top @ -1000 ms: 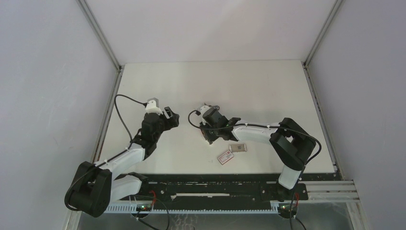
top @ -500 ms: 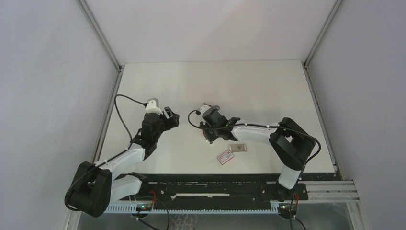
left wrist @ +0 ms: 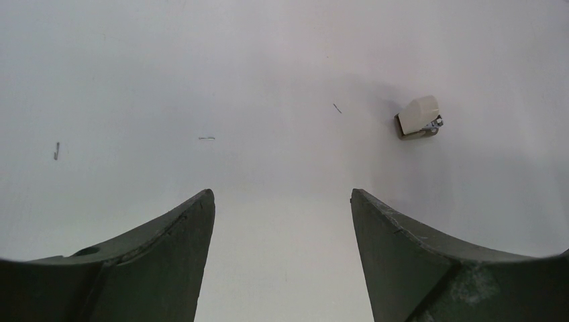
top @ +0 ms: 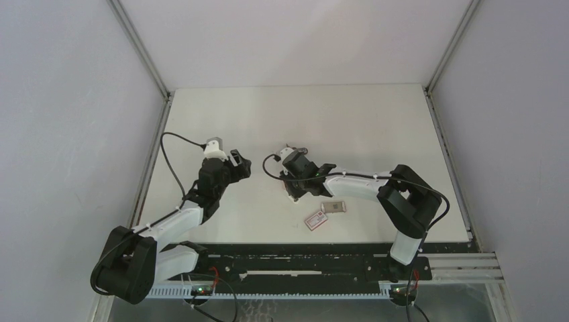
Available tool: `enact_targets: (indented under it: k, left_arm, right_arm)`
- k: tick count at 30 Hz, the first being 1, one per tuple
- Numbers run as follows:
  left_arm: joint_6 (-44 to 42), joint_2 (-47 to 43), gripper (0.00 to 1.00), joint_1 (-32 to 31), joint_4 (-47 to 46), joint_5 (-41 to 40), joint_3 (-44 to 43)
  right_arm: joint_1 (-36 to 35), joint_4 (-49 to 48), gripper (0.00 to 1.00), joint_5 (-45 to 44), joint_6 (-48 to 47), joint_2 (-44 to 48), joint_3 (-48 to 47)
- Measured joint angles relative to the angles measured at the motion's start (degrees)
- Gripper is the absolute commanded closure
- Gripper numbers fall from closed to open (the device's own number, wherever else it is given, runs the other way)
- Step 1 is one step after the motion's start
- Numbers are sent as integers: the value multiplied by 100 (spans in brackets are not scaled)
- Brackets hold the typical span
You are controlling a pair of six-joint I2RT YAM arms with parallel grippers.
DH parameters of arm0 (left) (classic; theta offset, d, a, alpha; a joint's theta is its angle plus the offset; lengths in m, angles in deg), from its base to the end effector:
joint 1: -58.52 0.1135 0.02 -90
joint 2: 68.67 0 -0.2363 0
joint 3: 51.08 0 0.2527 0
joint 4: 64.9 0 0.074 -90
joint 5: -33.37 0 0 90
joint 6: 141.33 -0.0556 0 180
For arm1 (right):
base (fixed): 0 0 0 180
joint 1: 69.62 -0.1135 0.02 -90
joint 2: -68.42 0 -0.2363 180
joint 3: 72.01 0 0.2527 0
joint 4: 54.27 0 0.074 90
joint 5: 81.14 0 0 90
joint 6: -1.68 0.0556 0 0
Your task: Load the staples into the stapler
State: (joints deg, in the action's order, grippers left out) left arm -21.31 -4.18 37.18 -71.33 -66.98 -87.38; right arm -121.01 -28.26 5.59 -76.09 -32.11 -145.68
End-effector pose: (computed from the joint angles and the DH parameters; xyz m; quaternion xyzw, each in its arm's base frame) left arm 0.2463 -0.0855 0.1597 -0.1128 0.8183 -0.1748 0.5358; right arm 0.2314 0.2846 0.1284 -0.3090 0.8958 0.1448 0.2847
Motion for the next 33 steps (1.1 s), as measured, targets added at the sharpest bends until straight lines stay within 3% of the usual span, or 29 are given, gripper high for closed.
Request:
enact_targets:
  k: [17, 33]
  left_arm:
    - [0, 0, 21, 0, 20, -2, 0]
    - [-2, 0, 21, 0, 20, 0, 0]
  right_arm:
    - [-39, 503, 91, 33, -11, -140, -304]
    - [-44, 579, 68, 74, -50, -160, -321]
